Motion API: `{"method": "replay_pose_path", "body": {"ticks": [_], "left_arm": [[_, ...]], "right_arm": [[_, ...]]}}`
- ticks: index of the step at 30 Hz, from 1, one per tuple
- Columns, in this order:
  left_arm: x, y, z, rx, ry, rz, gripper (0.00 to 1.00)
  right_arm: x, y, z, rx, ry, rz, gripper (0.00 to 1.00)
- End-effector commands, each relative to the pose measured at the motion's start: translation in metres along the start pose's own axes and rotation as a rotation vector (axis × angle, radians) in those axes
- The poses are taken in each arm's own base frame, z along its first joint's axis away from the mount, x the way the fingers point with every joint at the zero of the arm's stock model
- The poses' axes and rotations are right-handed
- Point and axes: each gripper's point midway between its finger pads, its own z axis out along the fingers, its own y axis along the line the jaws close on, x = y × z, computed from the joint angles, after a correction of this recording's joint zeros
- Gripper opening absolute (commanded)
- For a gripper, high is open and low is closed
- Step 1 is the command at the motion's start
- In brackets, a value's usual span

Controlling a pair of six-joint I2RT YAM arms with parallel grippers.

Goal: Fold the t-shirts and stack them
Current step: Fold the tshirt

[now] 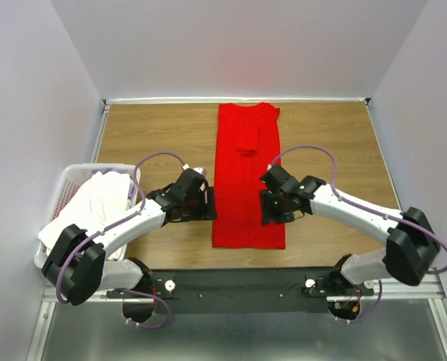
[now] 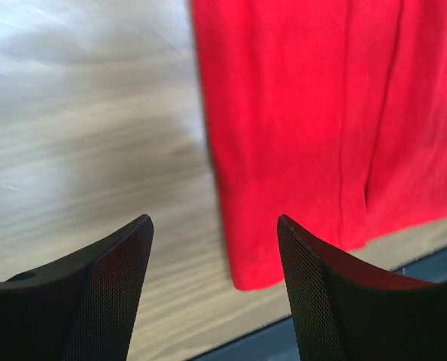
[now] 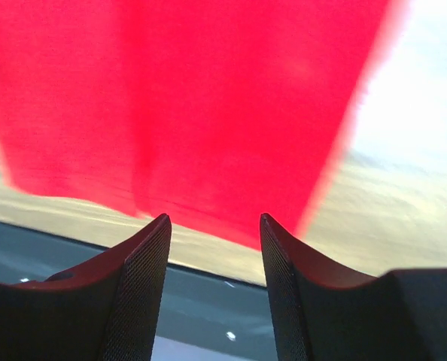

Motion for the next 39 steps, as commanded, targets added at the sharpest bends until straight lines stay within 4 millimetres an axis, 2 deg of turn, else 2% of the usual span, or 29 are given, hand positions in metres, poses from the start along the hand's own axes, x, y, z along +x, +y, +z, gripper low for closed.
{"method": "replay_pose_path", "body": {"ticks": [1, 2, 3, 5, 9, 12, 21, 23, 27, 30, 35, 39], "left_arm": [[0.030, -0.013, 0.004, 0.023, 0.096, 0.016, 0.75], [0.033, -0.014, 0.005, 0.022, 0.103, 0.022, 0.75], [0.035, -0.015, 0.006, 0.020, 0.109, 0.028, 0.75], [0.039, -0.018, 0.009, 0.014, 0.125, 0.043, 0.75], [0.042, -0.021, 0.012, -0.008, 0.137, 0.068, 0.74], [0.046, -0.019, 0.014, -0.033, 0.152, 0.080, 0.74], [0.053, -0.020, 0.016, -0.048, 0.175, 0.099, 0.73], [0.054, -0.019, 0.017, -0.053, 0.180, 0.106, 0.72], [0.062, -0.018, 0.017, -0.070, 0.210, 0.121, 0.71], [0.064, -0.018, 0.015, -0.079, 0.220, 0.129, 0.70], [0.068, -0.021, 0.013, -0.097, 0.241, 0.143, 0.68], [0.067, -0.027, 0.014, -0.113, 0.237, 0.168, 0.66]], "right_arm": [[0.040, -0.057, -0.008, 0.159, 0.072, 0.129, 0.58], [0.042, -0.061, -0.005, 0.148, 0.075, 0.160, 0.58], [0.056, -0.063, 0.000, 0.131, 0.116, 0.173, 0.58], [0.062, -0.057, 0.005, 0.067, 0.129, 0.207, 0.58], [0.063, -0.049, 0.014, 0.004, 0.127, 0.258, 0.57], [0.071, -0.062, 0.022, 0.056, 0.137, 0.258, 0.55], [0.071, -0.068, 0.034, 0.069, 0.132, 0.245, 0.50], [0.075, -0.071, 0.037, 0.084, 0.141, 0.243, 0.43], [0.080, -0.074, 0.040, 0.096, 0.164, 0.249, 0.35], [0.087, -0.074, 0.041, 0.098, 0.195, 0.251, 0.17], [0.088, -0.072, 0.041, 0.085, 0.210, 0.242, 0.01], [0.088, -0.070, 0.040, 0.075, 0.213, 0.234, 0.01]]}}
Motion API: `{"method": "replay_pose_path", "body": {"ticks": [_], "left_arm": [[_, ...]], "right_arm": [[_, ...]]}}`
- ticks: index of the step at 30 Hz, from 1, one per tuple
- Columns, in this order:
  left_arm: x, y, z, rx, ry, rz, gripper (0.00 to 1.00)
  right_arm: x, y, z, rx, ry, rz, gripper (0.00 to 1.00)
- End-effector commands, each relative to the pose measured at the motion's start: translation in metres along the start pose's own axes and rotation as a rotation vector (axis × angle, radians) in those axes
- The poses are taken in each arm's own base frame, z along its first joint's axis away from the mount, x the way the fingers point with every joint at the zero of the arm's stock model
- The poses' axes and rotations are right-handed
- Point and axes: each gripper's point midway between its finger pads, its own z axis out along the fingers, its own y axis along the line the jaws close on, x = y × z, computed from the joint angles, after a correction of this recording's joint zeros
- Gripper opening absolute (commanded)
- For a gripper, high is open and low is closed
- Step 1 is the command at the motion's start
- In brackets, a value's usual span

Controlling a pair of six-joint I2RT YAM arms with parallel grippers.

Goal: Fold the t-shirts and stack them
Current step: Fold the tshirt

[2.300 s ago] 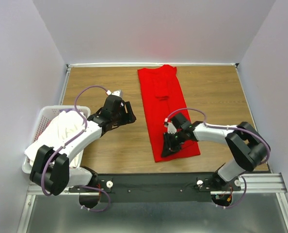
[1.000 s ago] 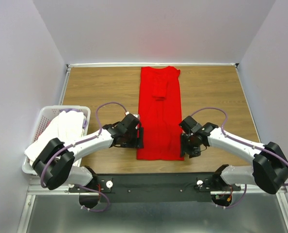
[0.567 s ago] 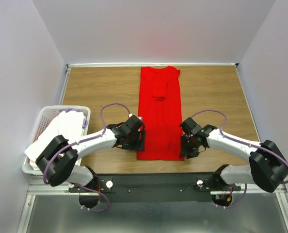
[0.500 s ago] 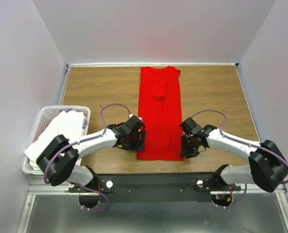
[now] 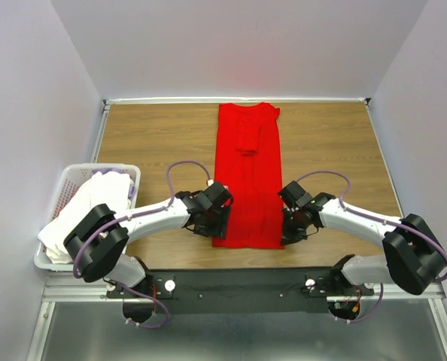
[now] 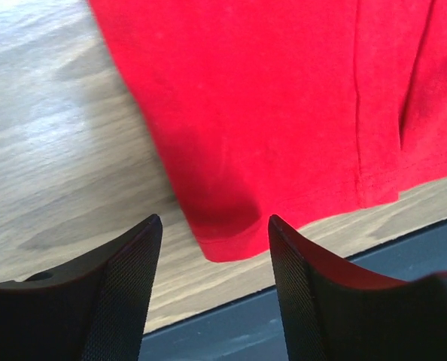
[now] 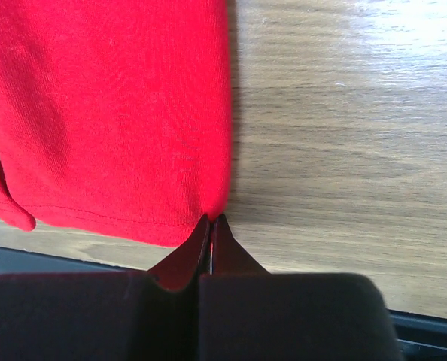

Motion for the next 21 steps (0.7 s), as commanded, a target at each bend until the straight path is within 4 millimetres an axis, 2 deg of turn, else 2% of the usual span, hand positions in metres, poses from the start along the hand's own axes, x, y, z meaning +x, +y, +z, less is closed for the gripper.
{"method": "replay_pose_path", "body": {"ticks": [1, 3, 7, 14, 21], "left_arm": [[-0.001, -0.002, 0.000, -0.056, 0.003, 0.018, 0.63], [0.002, -0.004, 0.000, -0.063, 0.015, 0.028, 0.61], [0.005, -0.003, 0.003, -0.105, 0.020, 0.019, 0.46], [-0.007, 0.000, -0.006, -0.170, -0.026, -0.017, 0.46], [0.002, 0.009, -0.001, -0.206, -0.008, -0.023, 0.46]], "right_arm": [[0.012, -0.015, 0.010, 0.049, 0.045, -0.016, 0.01], [0.012, -0.014, 0.009, 0.047, 0.043, -0.021, 0.01], [0.011, -0.013, 0.009, 0.041, 0.044, -0.032, 0.01], [0.011, -0.011, 0.009, 0.032, 0.046, -0.046, 0.01], [0.011, -0.011, 0.010, 0.029, 0.051, -0.053, 0.01]]}}
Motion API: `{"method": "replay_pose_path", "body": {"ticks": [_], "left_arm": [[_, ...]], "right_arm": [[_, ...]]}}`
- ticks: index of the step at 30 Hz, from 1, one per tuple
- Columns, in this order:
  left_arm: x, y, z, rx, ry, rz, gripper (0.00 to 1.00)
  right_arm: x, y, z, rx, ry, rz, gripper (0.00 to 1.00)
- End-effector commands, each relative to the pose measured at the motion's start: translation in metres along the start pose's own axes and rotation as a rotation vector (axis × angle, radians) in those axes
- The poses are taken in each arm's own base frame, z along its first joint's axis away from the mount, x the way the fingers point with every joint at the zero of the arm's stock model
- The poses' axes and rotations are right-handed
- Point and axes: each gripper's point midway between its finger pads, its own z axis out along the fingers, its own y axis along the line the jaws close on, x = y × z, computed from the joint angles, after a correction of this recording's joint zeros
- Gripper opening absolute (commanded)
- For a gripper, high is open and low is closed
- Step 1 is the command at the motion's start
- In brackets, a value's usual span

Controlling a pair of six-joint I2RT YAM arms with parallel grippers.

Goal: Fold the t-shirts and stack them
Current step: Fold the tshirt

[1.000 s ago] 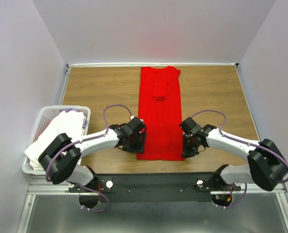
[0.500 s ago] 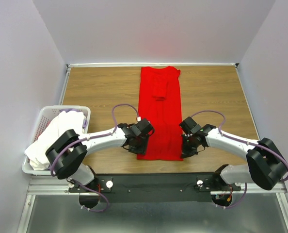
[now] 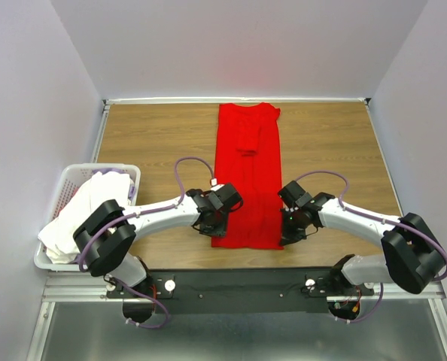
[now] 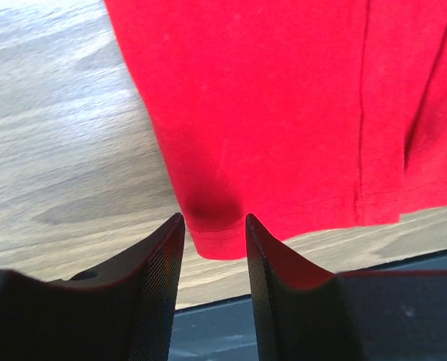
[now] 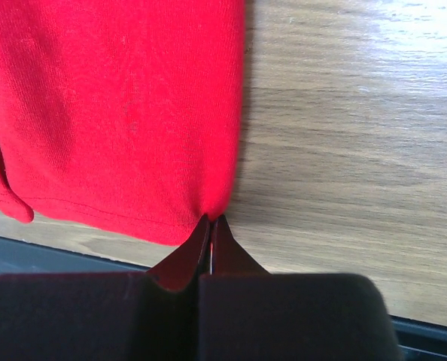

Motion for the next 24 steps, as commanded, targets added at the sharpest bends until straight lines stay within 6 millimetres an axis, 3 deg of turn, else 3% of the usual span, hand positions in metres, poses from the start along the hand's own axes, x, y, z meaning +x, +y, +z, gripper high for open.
{"method": "replay_pose_path", "body": {"ticks": [1, 15, 18, 22, 24], "left_arm": [[0.006, 0.011, 0.007, -0.062, 0.002, -0.009, 0.46], [0.038, 0.026, 0.031, -0.106, 0.098, 0.019, 0.45], [0.042, 0.029, 0.033, -0.122, 0.109, 0.028, 0.37], [0.048, 0.027, 0.034, -0.125, 0.125, 0.049, 0.11], [0.055, 0.024, 0.032, -0.118, 0.141, 0.070, 0.04]], "right_arm": [[0.010, -0.014, 0.008, 0.051, 0.035, -0.018, 0.01], [0.011, -0.013, 0.008, 0.043, 0.035, -0.016, 0.01], [0.010, -0.013, 0.008, 0.044, 0.036, -0.015, 0.01], [0.014, -0.010, 0.008, 0.024, 0.051, -0.019, 0.01], [0.022, -0.006, 0.006, -0.011, 0.088, -0.029, 0.01]]}}
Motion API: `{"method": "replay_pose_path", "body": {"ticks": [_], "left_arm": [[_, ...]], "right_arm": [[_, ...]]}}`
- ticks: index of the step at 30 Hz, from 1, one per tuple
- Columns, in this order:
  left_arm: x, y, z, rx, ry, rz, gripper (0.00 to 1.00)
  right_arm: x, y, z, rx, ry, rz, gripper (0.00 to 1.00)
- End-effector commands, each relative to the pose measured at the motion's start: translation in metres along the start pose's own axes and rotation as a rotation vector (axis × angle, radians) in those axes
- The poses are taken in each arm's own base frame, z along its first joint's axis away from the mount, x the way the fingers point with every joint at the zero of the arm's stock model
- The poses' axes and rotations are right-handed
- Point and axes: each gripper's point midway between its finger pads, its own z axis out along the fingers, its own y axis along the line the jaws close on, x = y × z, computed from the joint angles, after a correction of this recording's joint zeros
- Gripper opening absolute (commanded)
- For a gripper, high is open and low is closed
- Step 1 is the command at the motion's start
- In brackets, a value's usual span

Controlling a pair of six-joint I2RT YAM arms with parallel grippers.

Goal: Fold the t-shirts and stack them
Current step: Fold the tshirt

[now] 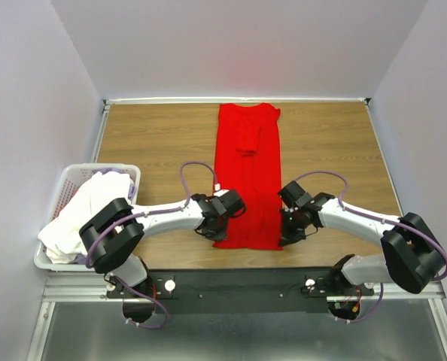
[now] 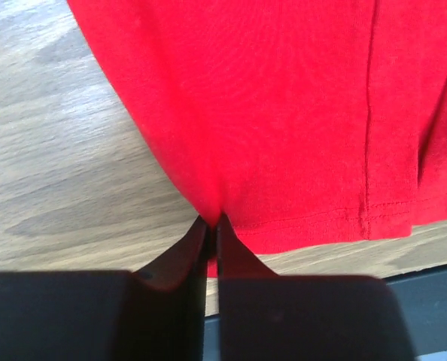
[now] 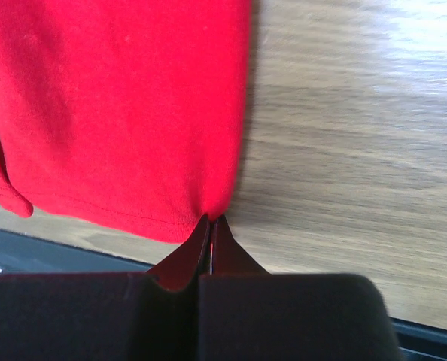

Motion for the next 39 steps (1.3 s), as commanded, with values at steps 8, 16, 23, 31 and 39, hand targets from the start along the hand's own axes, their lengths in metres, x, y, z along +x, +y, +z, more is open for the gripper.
{"method": "replay_pose_path", "body": {"ticks": [8, 16, 23, 31, 39], "left_arm": [[0.109, 0.010, -0.014, -0.004, 0.260, 0.121, 0.00], [-0.003, -0.010, -0.043, 0.098, -0.010, 0.035, 0.00], [-0.110, 0.009, -0.038, 0.052, -0.216, 0.002, 0.00], [-0.183, 0.031, -0.022, 0.018, -0.345, -0.004, 0.00], [-0.212, 0.046, -0.018, 0.000, -0.395, -0.041, 0.00]], "right_arm": [[0.069, 0.018, -0.018, -0.159, 0.235, -0.048, 0.01], [-0.020, 0.042, -0.049, -0.080, -0.037, -0.071, 0.01], [-0.104, 0.021, -0.055, 0.014, -0.178, -0.070, 0.01], [-0.180, 0.004, -0.054, 0.015, -0.302, -0.049, 0.01], [-0.210, 0.008, -0.053, 0.001, -0.335, -0.054, 0.01]]}}
